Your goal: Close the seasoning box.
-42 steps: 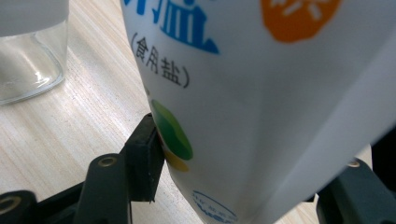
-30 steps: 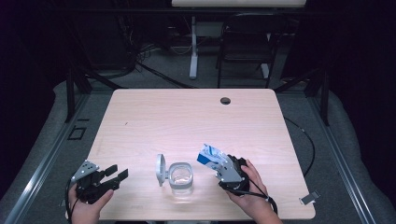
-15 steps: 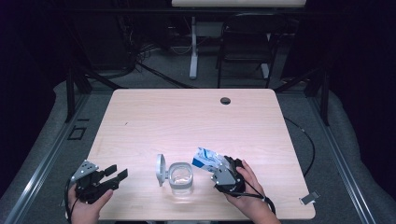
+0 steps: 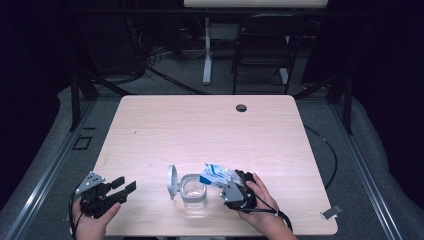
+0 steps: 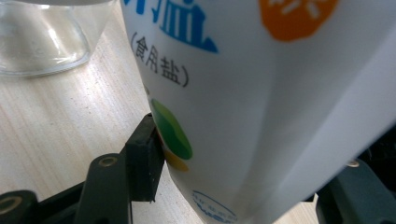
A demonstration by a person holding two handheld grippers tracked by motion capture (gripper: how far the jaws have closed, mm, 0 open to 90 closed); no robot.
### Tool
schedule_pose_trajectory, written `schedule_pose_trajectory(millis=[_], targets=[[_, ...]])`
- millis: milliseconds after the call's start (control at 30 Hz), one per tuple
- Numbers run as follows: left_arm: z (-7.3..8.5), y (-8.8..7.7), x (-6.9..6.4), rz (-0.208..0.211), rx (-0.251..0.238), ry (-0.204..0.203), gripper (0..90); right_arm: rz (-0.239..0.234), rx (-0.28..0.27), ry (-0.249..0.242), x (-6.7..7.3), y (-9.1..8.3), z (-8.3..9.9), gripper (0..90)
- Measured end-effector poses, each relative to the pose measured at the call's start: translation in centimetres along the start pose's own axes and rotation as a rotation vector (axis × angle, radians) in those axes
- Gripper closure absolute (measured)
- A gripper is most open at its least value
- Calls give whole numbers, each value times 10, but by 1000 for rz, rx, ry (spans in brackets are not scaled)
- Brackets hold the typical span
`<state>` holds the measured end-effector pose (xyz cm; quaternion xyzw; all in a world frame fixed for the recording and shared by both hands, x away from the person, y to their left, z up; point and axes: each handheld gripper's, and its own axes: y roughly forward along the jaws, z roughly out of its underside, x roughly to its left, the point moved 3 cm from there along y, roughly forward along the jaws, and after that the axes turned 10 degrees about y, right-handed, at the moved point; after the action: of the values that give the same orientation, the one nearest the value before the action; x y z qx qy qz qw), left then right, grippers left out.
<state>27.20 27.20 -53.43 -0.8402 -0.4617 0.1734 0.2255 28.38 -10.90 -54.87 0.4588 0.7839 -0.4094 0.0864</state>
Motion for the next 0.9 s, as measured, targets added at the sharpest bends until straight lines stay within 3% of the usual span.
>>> schedule_pose_trajectory(millis=[100, 267, 333, 467, 900], targets=[[0, 0, 0, 0, 1, -1, 465, -10, -3, -8, 2, 2, -1, 409], [0, -1, 1, 0, 2, -3, 465, -1, 29, -77, 5, 2, -2, 409], [0, -1, 1, -1, 1, -5, 465, -7, 19, -71, 6, 3, -2, 409], [0, -1, 2, -3, -4, -9, 465, 9, 44, -119, 9, 4, -2, 409], [0, -2, 3, -7, -4, -9, 465, 21, 61, -171, 14, 7, -2, 410]])
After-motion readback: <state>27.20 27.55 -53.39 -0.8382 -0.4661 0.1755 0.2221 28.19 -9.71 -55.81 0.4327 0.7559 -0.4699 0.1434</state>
